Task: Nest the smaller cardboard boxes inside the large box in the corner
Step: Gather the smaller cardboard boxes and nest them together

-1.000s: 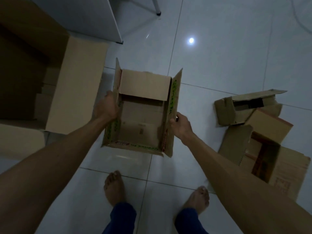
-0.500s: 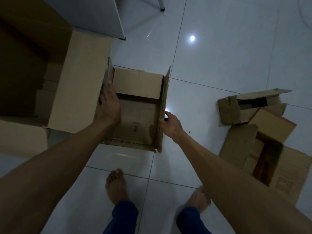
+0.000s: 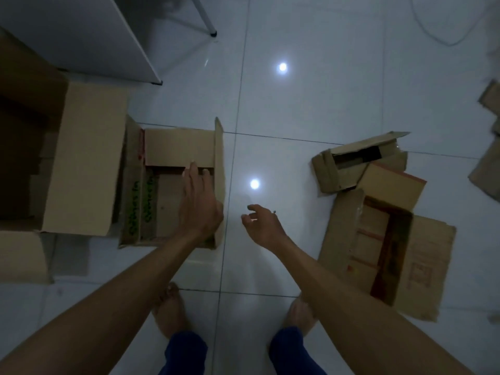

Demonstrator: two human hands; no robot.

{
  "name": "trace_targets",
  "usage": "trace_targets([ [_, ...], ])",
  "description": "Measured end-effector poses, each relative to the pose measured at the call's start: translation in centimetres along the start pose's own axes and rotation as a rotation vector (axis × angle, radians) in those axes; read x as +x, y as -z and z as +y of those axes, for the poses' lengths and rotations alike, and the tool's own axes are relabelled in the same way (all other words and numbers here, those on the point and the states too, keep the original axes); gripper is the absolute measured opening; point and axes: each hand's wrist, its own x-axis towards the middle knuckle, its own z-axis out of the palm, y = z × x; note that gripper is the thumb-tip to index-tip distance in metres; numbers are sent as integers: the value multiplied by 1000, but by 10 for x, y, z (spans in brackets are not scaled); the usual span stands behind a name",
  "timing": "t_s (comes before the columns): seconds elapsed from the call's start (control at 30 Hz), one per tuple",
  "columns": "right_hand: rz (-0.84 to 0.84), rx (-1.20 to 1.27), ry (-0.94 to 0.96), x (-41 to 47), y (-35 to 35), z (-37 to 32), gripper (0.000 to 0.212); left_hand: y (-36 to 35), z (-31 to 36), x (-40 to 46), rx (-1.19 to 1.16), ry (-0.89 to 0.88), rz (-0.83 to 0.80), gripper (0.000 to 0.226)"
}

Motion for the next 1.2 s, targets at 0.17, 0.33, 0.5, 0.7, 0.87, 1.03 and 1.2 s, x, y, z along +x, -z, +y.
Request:
trace_targets([
  [0.17,308,7,31,-23,74,59,26,-17,94,-15,-180,-42,71,73],
  [0.33,540,9,-69,-46,158,140,31,-50,170,-31,-244,-147,17,59],
  [0.5,657,8,-242,-65,239,242,31,-94,242,-42,-395,-42,-314,58],
  [0.7,598,40,-534,-84,302,345,60,-137,309,-54,-739,261,-642,103],
  [0.87,534,294,-634,-81,317,391,81,-162,337,-57,-755,232,-668,89],
  [1.03,540,468,-629,-74,312,418,101,-181,345,-49,-751,216,-619,82],
  [1.2,566,374,-687,-65,294,422,83,-193,344,-49,-676,196,-554,58],
])
